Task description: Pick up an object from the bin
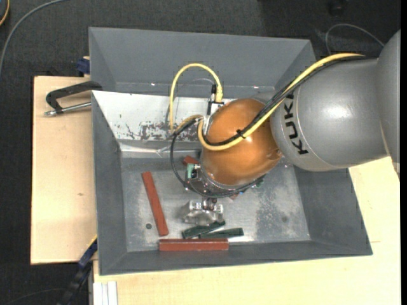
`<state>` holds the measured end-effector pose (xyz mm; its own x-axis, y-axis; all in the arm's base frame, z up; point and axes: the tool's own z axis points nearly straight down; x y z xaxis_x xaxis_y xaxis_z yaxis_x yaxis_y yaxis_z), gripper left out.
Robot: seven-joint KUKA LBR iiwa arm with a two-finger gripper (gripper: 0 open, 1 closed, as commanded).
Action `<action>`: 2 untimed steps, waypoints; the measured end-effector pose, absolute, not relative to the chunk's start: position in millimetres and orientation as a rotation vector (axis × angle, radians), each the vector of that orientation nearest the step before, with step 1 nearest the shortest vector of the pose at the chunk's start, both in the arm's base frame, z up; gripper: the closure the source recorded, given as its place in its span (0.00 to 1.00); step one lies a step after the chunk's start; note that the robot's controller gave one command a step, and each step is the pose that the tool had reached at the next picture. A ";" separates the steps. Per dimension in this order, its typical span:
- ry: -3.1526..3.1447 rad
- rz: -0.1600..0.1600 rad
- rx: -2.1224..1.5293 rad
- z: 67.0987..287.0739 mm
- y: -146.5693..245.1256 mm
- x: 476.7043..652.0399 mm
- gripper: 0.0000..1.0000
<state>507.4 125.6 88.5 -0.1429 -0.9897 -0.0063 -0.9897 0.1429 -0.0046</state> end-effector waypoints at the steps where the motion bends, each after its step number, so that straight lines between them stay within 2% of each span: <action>1: 2.617 0.002 -1.723 107.9 130.1 517.5 1.00; 2: 2.660 0.003 -1.656 121.6 142.7 518.0 1.00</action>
Offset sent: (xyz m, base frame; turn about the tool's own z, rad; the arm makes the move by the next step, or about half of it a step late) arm 0.0088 0.0027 0.0180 0.2620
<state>518.0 142.7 121.6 -0.4415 -0.8972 -0.0080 -0.8973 0.4415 -0.0030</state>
